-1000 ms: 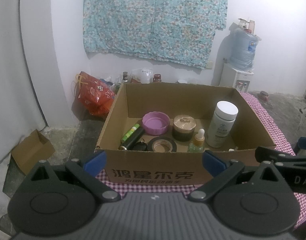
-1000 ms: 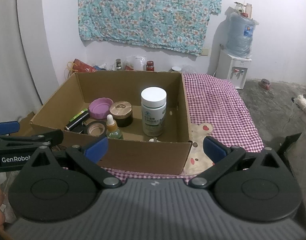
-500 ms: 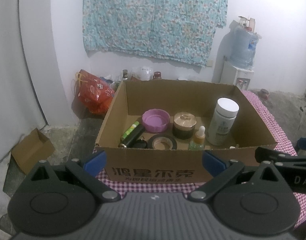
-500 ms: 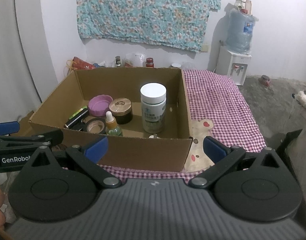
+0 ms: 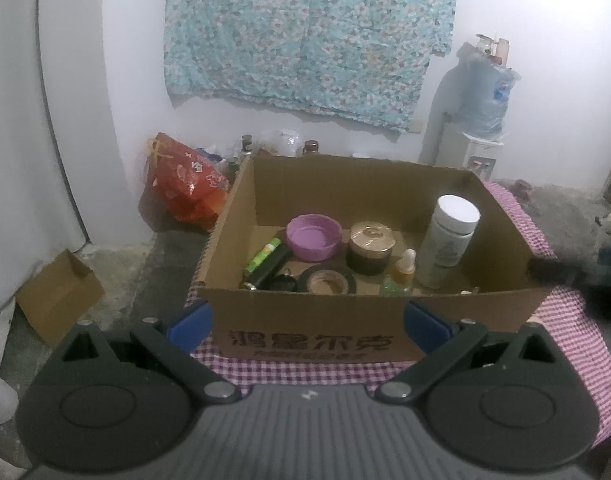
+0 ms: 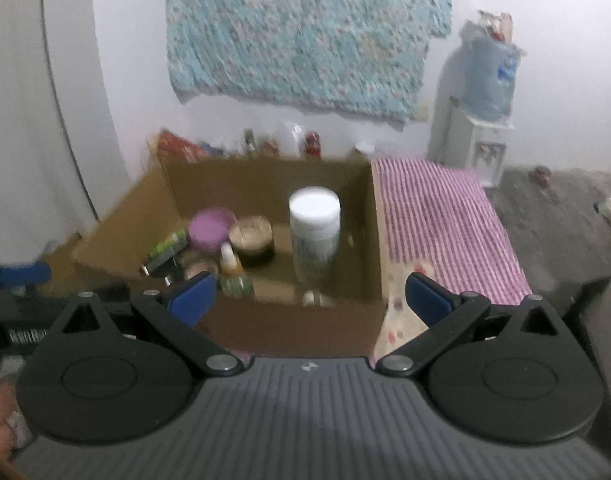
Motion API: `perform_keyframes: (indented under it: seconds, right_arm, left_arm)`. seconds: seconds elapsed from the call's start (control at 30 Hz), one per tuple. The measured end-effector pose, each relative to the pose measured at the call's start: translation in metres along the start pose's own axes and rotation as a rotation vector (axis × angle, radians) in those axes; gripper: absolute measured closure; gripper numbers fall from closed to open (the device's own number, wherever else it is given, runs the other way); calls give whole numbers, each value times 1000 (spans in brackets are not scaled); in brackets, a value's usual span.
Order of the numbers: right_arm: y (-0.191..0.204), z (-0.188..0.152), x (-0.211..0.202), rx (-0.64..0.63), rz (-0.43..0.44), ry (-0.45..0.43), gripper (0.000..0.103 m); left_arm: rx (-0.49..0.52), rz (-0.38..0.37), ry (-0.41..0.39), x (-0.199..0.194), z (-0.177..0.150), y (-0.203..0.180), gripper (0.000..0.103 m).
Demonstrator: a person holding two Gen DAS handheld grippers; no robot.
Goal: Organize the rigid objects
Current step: 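Reach the right gripper into the box toward the charger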
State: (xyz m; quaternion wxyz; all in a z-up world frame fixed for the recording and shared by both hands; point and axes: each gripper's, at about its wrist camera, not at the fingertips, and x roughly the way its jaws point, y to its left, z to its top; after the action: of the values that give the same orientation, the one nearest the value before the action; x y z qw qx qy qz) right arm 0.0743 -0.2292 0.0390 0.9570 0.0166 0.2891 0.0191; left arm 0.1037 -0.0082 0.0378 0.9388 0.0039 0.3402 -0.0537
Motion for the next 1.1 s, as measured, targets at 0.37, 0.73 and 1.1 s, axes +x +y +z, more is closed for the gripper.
perform_keyframes:
  seconds: [0.37, 0.73, 1.1]
  right_arm:
    - [17, 66, 76, -115, 294, 165, 18]
    - [41, 42, 156, -142, 319, 366, 86]
    - [34, 56, 151, -181, 281, 306, 95]
  left_arm:
    - [-48, 35, -2, 10, 16, 35, 0]
    - [-49, 28, -1, 25, 17, 45, 0]
    - [-43, 13, 4, 30, 14, 41, 0]
